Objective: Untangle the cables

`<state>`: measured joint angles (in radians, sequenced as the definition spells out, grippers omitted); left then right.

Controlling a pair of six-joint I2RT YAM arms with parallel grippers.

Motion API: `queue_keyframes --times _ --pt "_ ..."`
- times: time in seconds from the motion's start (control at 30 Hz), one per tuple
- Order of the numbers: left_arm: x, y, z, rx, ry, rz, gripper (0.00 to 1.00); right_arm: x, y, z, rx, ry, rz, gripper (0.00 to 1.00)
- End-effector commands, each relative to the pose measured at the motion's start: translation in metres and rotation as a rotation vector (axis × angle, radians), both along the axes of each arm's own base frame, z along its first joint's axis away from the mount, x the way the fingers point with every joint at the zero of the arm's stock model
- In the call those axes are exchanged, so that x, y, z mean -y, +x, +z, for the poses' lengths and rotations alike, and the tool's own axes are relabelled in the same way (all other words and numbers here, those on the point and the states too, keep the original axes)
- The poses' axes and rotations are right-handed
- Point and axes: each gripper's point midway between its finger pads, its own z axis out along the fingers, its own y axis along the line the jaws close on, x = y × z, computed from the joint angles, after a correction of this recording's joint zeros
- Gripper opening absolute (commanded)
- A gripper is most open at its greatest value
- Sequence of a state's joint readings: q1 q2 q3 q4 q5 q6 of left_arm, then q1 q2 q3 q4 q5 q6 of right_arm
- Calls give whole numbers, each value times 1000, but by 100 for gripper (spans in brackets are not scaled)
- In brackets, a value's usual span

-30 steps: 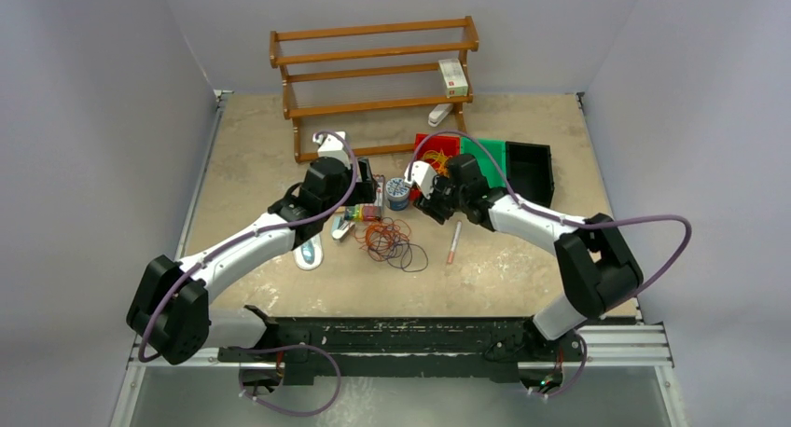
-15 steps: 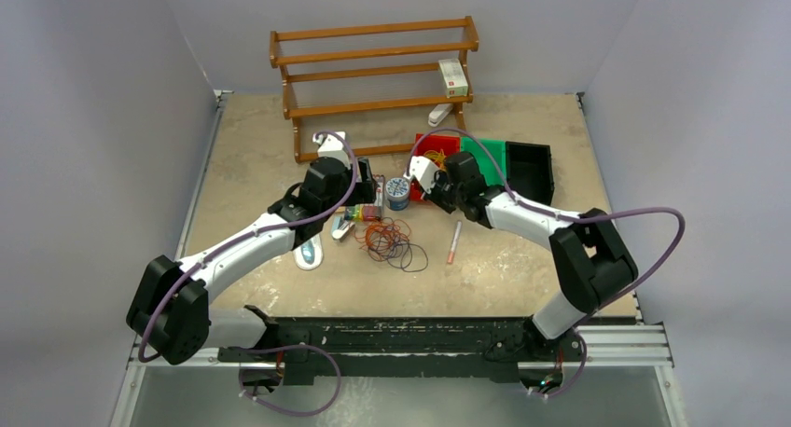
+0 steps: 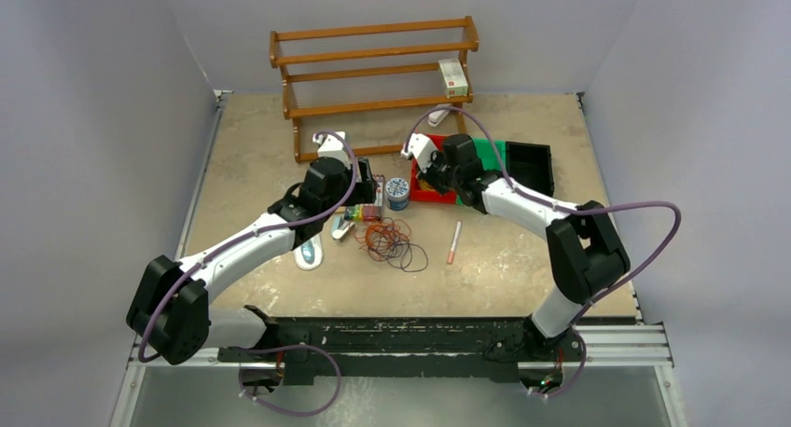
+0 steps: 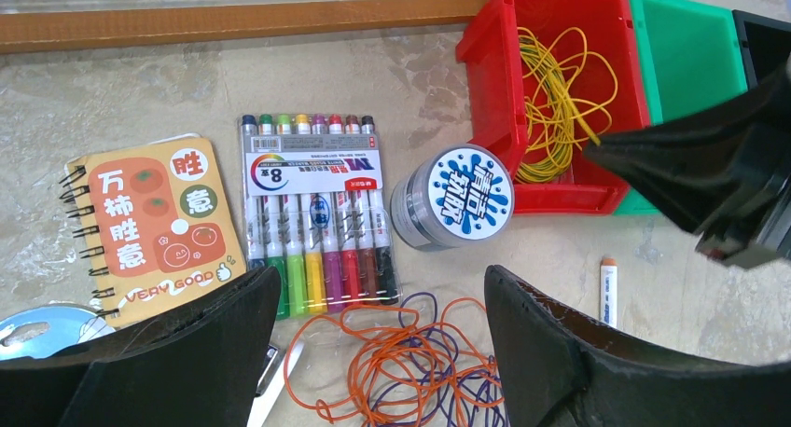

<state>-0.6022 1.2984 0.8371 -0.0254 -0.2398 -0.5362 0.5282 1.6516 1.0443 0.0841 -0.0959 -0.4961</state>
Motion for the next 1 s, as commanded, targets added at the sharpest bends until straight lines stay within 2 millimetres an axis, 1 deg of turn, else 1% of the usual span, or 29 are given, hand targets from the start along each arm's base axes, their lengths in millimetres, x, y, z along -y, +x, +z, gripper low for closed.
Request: queue_keyframes --times 0.0,0.1,0.2,0.33,0.37,0.5,0.6,0.73,0.87,0.97 --pt "-2 6 24 66 -27 14 80 -6 29 28 19 111 -56 0" --pt "-2 6 24 66 -28 13 80 -6 39 26 -22 156 -88 0" --pt "-2 6 25 66 -28 14 80 -7 49 19 -83 194 -135 0" --pt "-1 6 24 63 -28 10 80 -13 59 5 -179 243 -201 0" --pt "-1 7 23 62 -28 10 80 -14 62 -1 -203 252 -220 0" --pt "-1 7 24 62 -28 10 80 -18 73 -12 -250 280 -288 0" --pt "-1 7 24 63 -27 12 80 -15 79 -20 -268 279 -348 0" --pt "-1 8 24 62 -26 12 80 -7 87 -29 -270 260 -431 0" --pt "0 8 23 60 -26 11 80 -2 90 -36 -272 262 -489 0" --pt "1 8 23 58 -29 6 80 2 89 -45 -286 243 -519 0"
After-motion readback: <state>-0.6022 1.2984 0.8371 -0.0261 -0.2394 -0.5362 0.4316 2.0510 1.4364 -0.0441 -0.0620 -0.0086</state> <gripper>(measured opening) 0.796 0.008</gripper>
